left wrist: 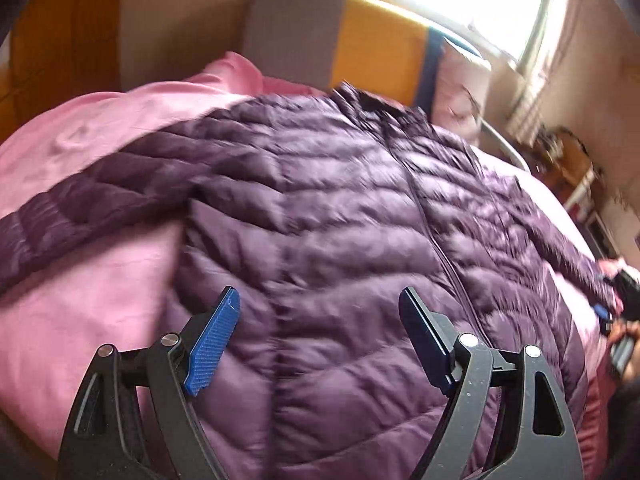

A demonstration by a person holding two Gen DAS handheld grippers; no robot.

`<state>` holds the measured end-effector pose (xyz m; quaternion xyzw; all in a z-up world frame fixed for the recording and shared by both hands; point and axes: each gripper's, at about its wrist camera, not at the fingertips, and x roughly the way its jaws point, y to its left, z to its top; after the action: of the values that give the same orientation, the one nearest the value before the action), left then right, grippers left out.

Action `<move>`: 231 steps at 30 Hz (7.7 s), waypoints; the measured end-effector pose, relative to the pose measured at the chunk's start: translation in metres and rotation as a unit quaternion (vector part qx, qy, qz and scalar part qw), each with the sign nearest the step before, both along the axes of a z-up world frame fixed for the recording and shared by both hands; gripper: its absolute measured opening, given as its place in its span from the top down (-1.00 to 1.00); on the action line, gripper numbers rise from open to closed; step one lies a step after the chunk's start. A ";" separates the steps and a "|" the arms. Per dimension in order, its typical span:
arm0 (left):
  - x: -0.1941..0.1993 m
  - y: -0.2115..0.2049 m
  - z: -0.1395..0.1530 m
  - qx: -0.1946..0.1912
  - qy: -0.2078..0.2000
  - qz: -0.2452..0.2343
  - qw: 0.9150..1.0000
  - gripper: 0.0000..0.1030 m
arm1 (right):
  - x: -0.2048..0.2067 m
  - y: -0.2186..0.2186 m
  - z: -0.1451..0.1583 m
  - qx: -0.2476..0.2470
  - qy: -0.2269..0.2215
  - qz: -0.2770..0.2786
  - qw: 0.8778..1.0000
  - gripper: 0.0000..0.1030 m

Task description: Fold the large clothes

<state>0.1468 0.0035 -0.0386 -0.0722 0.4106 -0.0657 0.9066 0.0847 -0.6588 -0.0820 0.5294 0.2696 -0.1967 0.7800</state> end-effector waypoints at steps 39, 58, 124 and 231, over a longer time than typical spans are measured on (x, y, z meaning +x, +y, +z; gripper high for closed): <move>0.013 -0.029 -0.035 0.042 0.013 -0.005 0.999 -0.87 | 0.185 0.391 0.054 -0.347 0.032 0.526 0.775 0.72; 0.017 -0.032 0.009 -0.002 -0.012 -0.064 0.998 -0.54 | 0.092 0.338 0.053 -0.221 -0.037 0.483 0.846 -0.95; 0.188 0.040 -0.034 -0.234 0.080 0.057 0.967 0.76 | 0.179 0.205 0.007 -0.017 0.016 0.253 0.967 0.82; 0.059 -0.010 -0.006 -0.061 -0.004 -0.061 0.996 0.44 | 0.182 0.441 0.052 -0.057 -0.020 0.558 0.828 -0.84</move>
<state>0.2060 -0.0064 -0.0444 -0.1014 0.4058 -0.1463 0.8965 0.2666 -0.2177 -0.0297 0.2472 0.4918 0.2678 0.7907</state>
